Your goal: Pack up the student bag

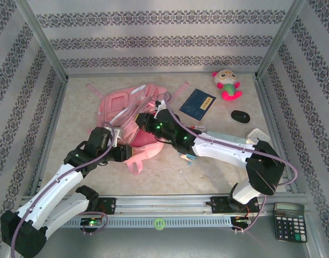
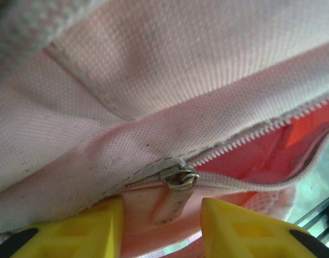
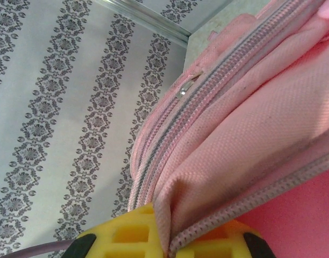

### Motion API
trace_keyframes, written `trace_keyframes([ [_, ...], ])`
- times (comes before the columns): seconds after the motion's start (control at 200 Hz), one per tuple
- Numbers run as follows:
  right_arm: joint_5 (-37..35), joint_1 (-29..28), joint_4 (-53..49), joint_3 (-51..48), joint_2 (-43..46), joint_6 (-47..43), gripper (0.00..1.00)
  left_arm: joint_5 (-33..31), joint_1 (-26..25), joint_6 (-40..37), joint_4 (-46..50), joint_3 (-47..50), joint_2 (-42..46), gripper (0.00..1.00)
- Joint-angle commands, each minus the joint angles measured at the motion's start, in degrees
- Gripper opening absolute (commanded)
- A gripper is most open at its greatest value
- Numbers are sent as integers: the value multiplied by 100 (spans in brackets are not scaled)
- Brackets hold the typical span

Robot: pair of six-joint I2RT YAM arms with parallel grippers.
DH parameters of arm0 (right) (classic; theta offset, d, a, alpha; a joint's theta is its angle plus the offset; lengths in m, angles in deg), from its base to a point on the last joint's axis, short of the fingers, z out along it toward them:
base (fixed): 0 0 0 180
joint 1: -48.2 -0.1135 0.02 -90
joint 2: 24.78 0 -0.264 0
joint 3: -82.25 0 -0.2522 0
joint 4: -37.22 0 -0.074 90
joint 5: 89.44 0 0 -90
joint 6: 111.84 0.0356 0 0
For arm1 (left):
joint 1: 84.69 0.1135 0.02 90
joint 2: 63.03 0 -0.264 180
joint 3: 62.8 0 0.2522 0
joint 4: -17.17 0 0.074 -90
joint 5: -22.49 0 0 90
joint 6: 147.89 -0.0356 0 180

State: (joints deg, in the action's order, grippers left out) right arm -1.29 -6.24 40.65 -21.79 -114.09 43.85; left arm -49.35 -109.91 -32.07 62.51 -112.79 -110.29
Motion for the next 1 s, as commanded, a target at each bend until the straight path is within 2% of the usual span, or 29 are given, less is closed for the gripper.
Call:
trace_keyframes([
  [0.0,-274,-154,422,441,92,-123,0,-225,-147,342,-601,45,-134,33],
  [0.295,-411,-259,88,532,22,-276,0,-422,-206,813,-960,49,-99,8],
  [0.485,-414,-268,-4,539,36,-384,0,-517,-206,873,-953,120,-86,0],
  [0.66,-187,-235,-215,514,150,-751,0,-1245,-211,823,-287,-11,-15,0],
  [0.794,-28,-185,-418,242,324,-1085,0,-1435,-204,819,-80,-99,87,0],
  [0.994,435,17,-315,-299,549,-1039,0,-1849,-186,582,286,-99,87,0],
])
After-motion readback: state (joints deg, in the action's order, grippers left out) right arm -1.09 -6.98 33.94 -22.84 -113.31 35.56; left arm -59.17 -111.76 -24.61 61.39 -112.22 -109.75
